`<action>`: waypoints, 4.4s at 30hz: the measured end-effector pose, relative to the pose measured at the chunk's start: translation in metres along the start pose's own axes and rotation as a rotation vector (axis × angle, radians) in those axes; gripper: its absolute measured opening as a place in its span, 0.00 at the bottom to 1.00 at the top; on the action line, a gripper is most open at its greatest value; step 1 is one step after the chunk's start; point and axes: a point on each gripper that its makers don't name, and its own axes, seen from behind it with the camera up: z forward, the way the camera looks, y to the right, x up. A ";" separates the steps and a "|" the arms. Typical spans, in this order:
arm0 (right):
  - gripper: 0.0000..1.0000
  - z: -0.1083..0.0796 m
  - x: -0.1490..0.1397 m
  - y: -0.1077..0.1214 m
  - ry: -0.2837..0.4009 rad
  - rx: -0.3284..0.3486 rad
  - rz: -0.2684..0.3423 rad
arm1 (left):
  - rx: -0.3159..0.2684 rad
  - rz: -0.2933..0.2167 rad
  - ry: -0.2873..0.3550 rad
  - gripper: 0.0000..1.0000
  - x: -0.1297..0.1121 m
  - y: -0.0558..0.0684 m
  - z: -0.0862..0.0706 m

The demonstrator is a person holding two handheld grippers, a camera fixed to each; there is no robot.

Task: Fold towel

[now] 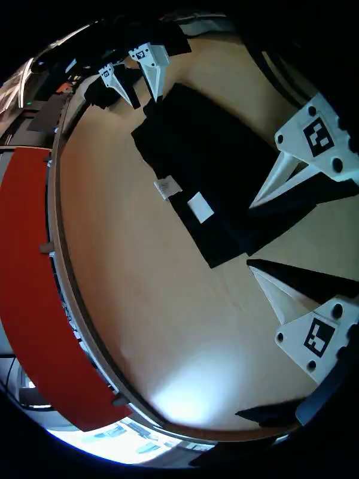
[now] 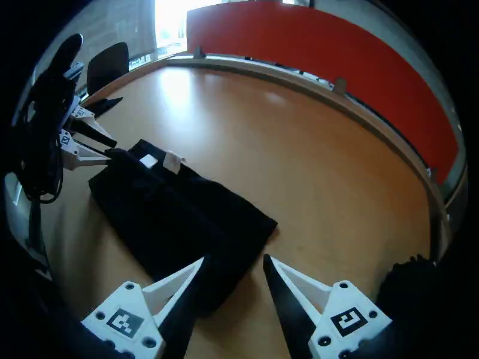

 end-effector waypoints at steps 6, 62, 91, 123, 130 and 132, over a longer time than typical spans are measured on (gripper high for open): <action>0.73 0.003 0.002 0.009 0.002 -0.024 -0.001 | 0.016 0.002 -0.002 0.60 0.001 -0.006 0.002; 0.97 -0.012 0.047 0.035 0.107 -0.102 -0.050 | 0.079 -0.064 0.041 0.86 0.024 -0.033 -0.011; 0.97 -0.038 -0.010 -0.006 0.075 -0.065 0.008 | 0.057 -0.202 0.018 0.86 -0.039 -0.002 -0.046; 0.90 -0.022 -0.030 -0.031 0.015 0.065 -0.089 | 0.154 -0.354 0.012 0.86 -0.085 -0.012 -0.084; 0.77 -0.025 -0.044 -0.035 -0.016 0.093 -0.113 | 0.165 -0.373 0.009 0.86 -0.093 -0.014 -0.094; 0.74 -0.026 -0.047 -0.036 -0.025 0.101 -0.118 | 0.168 -0.376 0.010 0.86 -0.094 -0.015 -0.096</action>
